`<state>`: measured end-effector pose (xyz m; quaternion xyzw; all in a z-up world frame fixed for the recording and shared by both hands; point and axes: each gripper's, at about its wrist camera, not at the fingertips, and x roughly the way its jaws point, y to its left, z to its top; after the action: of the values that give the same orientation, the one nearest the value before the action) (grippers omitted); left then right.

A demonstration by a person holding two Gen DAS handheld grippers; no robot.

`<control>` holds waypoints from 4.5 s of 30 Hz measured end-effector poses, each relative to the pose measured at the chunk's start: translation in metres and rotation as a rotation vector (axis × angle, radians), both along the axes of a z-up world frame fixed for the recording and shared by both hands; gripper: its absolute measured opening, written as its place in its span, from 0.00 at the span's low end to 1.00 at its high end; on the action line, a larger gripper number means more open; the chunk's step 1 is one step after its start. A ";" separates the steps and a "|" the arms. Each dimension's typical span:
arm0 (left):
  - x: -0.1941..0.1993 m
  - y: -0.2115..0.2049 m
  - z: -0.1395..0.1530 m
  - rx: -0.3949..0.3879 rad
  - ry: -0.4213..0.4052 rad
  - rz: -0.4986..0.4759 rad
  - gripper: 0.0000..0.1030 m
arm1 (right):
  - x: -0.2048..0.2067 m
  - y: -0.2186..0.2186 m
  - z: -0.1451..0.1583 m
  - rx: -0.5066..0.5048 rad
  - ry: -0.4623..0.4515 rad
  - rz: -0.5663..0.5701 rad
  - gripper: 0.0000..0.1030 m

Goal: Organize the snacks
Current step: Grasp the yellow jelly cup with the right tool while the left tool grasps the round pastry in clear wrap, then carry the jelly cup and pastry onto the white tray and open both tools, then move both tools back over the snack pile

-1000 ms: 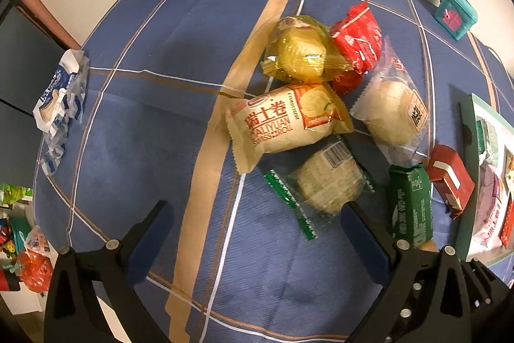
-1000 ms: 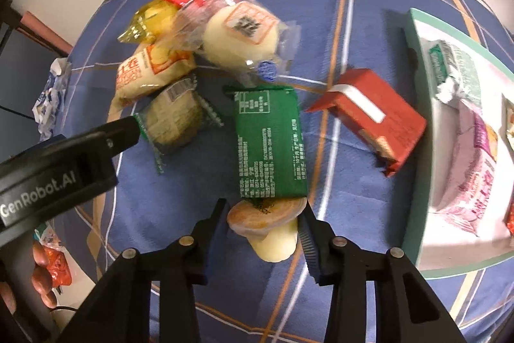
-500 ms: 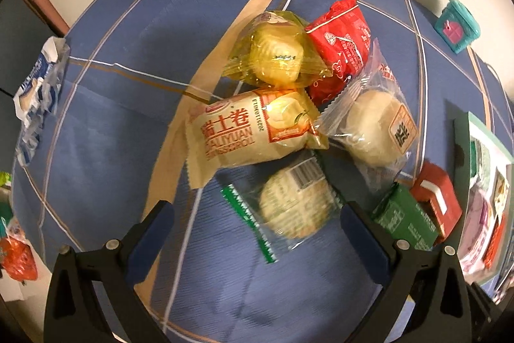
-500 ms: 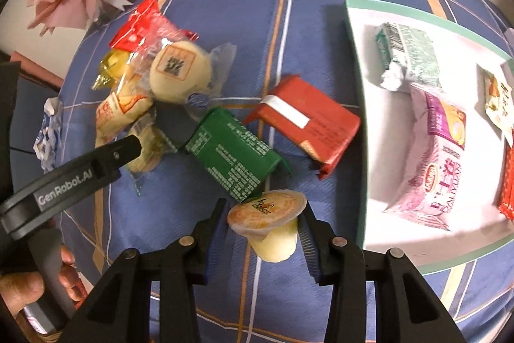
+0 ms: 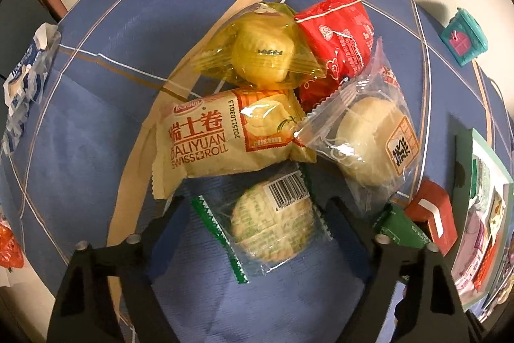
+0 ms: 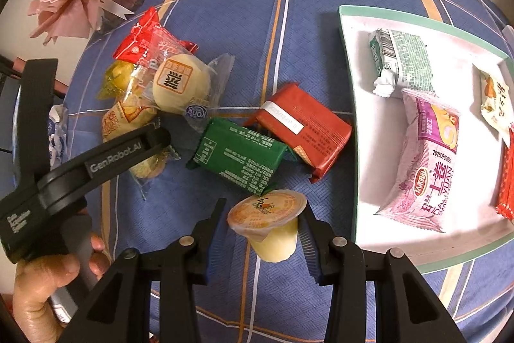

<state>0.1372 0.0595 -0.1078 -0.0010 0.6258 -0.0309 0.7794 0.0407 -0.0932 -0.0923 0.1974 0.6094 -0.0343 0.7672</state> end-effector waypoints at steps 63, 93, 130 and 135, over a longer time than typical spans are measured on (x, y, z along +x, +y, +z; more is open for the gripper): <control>-0.087 -0.134 0.105 -0.210 -0.182 -0.315 0.55 | -0.097 -0.203 0.055 0.003 -0.120 -0.476 0.44; -0.081 -0.251 0.067 -0.253 -0.167 -0.486 0.55 | -0.093 -0.244 0.039 -0.035 -0.101 -0.513 0.44; -0.064 -0.201 0.101 -0.089 -0.198 -0.393 0.70 | -0.101 -0.232 0.088 -0.107 -0.159 -0.508 0.77; -0.057 -0.192 0.089 -0.056 -0.177 -0.369 0.70 | -0.096 -0.229 0.076 -0.126 -0.120 -0.494 0.91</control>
<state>0.0802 -0.1329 -0.0184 0.0945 0.5435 -0.1905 0.8120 -0.0549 -0.3225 -0.0165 0.2938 0.4928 -0.2469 0.7809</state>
